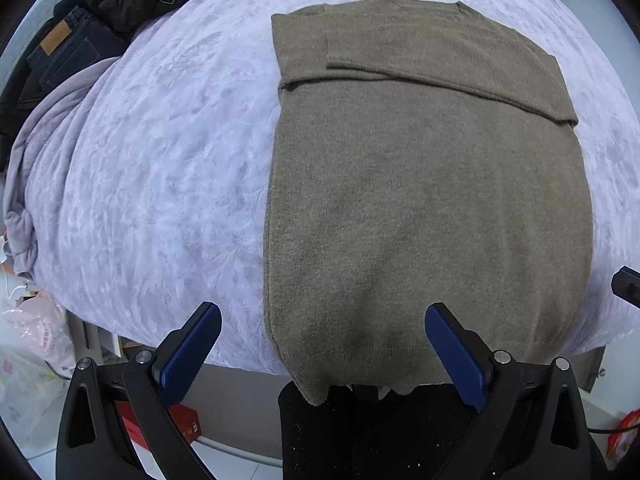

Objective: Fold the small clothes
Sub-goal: 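Grasp the sweater hem with the right tool while the left tool grasps the hem too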

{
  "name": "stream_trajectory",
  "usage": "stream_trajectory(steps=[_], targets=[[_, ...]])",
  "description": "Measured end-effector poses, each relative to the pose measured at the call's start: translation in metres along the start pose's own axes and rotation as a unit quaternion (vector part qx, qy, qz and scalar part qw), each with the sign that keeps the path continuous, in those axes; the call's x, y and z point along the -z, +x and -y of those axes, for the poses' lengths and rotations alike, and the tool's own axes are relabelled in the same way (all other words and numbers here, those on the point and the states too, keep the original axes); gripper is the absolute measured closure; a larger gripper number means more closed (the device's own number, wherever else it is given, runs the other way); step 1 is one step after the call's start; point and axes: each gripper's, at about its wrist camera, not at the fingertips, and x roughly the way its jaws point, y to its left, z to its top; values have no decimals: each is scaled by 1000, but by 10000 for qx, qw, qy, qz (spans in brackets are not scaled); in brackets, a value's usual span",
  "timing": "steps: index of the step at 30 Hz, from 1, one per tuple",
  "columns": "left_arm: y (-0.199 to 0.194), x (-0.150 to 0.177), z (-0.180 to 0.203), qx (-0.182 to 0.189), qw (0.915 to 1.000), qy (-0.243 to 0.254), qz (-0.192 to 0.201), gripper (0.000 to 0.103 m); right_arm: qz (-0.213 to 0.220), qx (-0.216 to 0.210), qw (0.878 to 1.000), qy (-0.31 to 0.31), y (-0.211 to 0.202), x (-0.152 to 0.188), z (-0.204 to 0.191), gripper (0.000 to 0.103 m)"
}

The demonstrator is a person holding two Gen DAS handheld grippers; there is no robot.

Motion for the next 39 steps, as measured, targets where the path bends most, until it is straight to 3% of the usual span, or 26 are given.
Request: stream_trajectory(steps=[7, 14, 23, 27, 32, 34, 36, 39], targets=[[27, 29, -25, 340, 9993, 163, 4, 1, -28, -2, 9995, 300, 22, 35, -5, 13], [72, 53, -57, 971, 9949, 227, -127, 1, -47, -119, 9992, 371, 46, 62, 10, 13], [111, 66, -52, 2335, 9698, 593, -385, 1, 83, -556, 9933, 1006, 72, 89, 63, 13], [111, 66, -45, 2671, 9594, 840, -336, 1, 68, -1080, 9898, 922, 85, 91, 64, 13], [104, 61, -42, 3171, 9445, 757, -410, 1, -115, -1663, 9837, 678, 97, 88, 49, 13], [102, 58, -33, 3196, 9427, 865, -400, 1, -154, -1802, 9810, 700, 100, 87, 50, 13], [106, 64, -25, 2881, 9505, 1102, -387, 1, -152, -1923, 9779, 807, 102, 90, 52, 13], [109, 73, -20, 2660, 9539, 1335, -394, 1, -131, -2101, 9725, 997, 102, 95, 61, 13]])
